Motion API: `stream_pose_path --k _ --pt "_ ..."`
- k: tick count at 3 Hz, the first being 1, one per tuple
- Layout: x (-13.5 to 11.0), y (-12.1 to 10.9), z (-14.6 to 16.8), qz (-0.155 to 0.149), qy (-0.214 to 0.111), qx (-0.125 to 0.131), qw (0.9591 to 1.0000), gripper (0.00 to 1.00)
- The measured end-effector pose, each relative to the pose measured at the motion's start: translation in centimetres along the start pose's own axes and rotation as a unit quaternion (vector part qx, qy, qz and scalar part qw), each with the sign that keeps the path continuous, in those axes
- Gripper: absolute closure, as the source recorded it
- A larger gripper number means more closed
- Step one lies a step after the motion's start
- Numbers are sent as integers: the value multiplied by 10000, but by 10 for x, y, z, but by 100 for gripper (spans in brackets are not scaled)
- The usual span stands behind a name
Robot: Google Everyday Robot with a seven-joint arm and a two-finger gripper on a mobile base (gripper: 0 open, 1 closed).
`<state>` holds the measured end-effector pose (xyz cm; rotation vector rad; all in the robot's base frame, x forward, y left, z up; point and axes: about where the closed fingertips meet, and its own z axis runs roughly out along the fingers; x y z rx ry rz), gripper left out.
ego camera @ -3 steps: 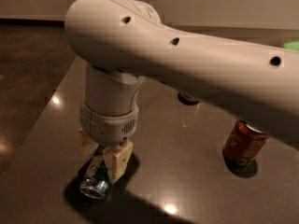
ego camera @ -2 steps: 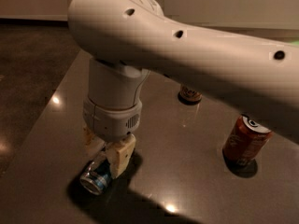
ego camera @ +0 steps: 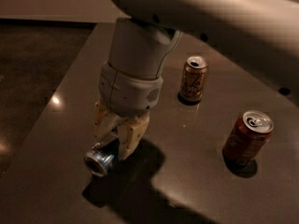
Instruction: Pick redbull can
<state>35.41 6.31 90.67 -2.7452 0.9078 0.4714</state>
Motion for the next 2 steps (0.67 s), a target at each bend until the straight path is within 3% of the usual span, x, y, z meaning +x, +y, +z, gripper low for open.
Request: stream_pose_path --k 2 --pt "-6 -2 -60 17 -366 480 9982 100"
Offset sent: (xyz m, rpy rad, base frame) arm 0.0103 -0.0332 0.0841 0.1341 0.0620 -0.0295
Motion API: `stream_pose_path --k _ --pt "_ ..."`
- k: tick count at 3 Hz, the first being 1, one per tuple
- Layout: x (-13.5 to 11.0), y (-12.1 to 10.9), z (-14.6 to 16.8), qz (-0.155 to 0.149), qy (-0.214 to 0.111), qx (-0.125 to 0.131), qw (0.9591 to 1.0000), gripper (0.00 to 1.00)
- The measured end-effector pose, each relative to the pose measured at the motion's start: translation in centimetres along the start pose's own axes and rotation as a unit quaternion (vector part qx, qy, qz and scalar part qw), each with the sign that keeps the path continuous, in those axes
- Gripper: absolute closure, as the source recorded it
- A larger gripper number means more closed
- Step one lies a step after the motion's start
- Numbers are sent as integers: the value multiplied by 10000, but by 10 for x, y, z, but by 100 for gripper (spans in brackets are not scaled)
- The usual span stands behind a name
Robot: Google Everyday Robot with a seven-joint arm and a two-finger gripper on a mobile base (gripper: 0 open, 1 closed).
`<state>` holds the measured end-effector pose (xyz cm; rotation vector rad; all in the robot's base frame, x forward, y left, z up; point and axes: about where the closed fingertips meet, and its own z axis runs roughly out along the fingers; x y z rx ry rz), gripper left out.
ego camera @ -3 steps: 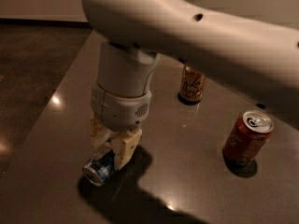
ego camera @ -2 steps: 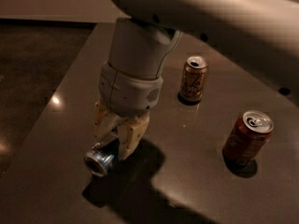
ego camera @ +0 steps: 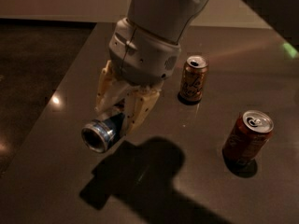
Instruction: Pick redbull can
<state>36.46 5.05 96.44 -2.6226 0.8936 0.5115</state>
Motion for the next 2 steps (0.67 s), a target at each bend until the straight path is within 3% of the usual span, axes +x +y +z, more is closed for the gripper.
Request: stream_pose_path --k 2 --pt "-4 -10 -21 52 -101 355 9993 100"
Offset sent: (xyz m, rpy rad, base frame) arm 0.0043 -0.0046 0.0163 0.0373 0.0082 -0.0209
